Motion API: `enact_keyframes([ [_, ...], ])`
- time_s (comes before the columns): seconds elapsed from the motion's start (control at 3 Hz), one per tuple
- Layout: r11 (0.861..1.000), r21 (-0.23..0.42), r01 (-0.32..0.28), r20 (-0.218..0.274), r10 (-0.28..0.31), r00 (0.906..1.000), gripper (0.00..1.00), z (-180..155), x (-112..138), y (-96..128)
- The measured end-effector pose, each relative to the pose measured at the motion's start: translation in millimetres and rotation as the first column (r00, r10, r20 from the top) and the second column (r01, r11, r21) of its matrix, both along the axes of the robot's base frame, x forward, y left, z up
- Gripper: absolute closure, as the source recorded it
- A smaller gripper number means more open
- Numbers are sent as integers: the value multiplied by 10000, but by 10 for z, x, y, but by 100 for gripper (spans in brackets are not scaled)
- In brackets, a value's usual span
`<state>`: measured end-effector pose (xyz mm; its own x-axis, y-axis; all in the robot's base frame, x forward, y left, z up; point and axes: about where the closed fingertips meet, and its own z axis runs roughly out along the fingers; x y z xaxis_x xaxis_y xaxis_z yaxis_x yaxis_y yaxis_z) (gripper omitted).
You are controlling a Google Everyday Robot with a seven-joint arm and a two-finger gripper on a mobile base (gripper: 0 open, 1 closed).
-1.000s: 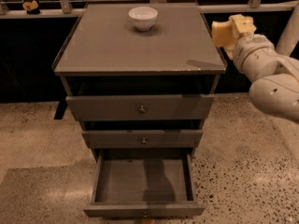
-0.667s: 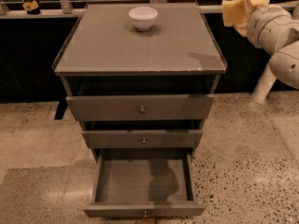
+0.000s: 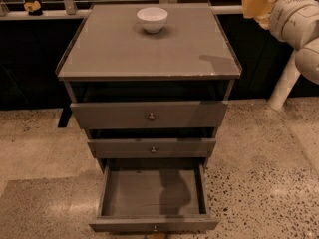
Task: Pick sponge from bottom drawer and place on counter
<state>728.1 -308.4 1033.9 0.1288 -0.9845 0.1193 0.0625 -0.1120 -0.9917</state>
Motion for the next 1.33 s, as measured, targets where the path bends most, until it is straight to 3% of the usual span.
enact_keyframes([
  [0.33,9996,-234,-170,-133,167,9998,99,23,32,51],
  [0.67,9976,-484,-501,-183,492,9986,100,155,269,175],
  [1.0,9789,-1428,-1460,27,1479,9890,100,349,643,468],
  [1.33,9598,-2073,-1895,-47,1927,9812,100,433,736,530],
])
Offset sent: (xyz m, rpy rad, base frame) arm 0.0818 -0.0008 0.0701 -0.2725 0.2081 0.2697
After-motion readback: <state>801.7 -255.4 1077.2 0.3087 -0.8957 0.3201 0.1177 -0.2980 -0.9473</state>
